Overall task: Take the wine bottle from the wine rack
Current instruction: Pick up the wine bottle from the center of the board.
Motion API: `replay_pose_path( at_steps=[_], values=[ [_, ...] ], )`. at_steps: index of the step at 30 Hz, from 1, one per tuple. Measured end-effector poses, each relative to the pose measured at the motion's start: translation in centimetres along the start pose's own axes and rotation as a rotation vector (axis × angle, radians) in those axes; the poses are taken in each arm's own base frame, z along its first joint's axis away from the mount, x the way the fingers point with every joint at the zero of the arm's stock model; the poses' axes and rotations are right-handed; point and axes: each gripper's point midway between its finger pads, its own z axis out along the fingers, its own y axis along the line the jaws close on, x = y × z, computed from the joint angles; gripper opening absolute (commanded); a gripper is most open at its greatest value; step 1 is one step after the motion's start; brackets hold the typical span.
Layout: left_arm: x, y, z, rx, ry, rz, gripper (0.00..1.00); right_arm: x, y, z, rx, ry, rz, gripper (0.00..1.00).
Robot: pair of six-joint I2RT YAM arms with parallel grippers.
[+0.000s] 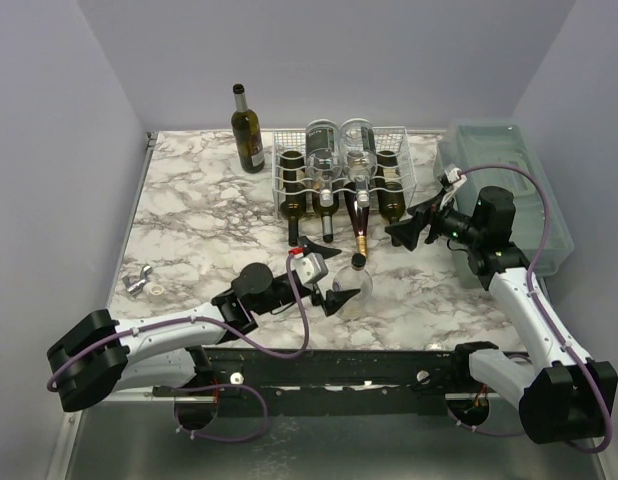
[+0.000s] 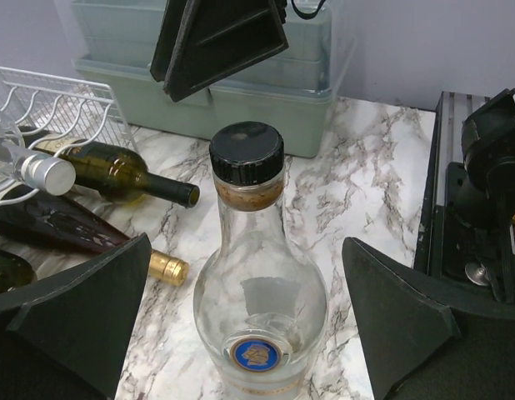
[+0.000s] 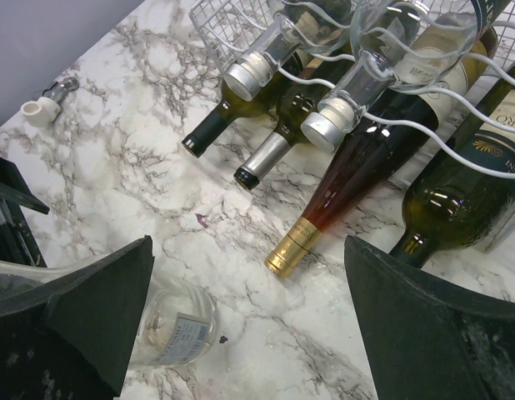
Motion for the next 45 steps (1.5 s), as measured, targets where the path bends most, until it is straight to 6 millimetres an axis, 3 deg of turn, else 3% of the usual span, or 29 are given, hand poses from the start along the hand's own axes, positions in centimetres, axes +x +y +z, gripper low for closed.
replay_pose_path(
  at_steps=[14,23,27,29,31,34,45],
  values=[
    [-0.3,-0.3,1.9,0.007,-0.034,-0.068,0.96,0.0,0.0,0.0,-0.001,0.002,-0.006,1.0],
    [0.2,-0.4,2.9,0.013,-0.029,-0.08,0.82,0.1,0.0,0.0,-0.002,0.003,-0.008,1.0],
    [0.3,-0.3,3.5,0.013,-0.024,-0.081,0.68,0.1,0.0,0.0,-0.003,0.003,-0.012,1.0],
    [0.6,-0.3,3.8,0.013,-0.017,-0.082,0.48,0.1,0.0,0.0,-0.003,0.003,-0.013,0.99],
    [0.8,-0.3,3.9,0.013,-0.012,-0.083,0.2,0.1,0.1,0.0,-0.007,0.004,-0.014,1.0],
    [0.9,-0.3,4.1,0.015,-0.011,-0.078,0.0,0.1,0.1,0.0,-0.012,0.004,-0.014,1.0],
    [0.7,-0.4,3.0,0.009,0.003,-0.074,0.0,0.2,0.2,0.0,-0.018,0.007,-0.017,0.99]
  ],
)
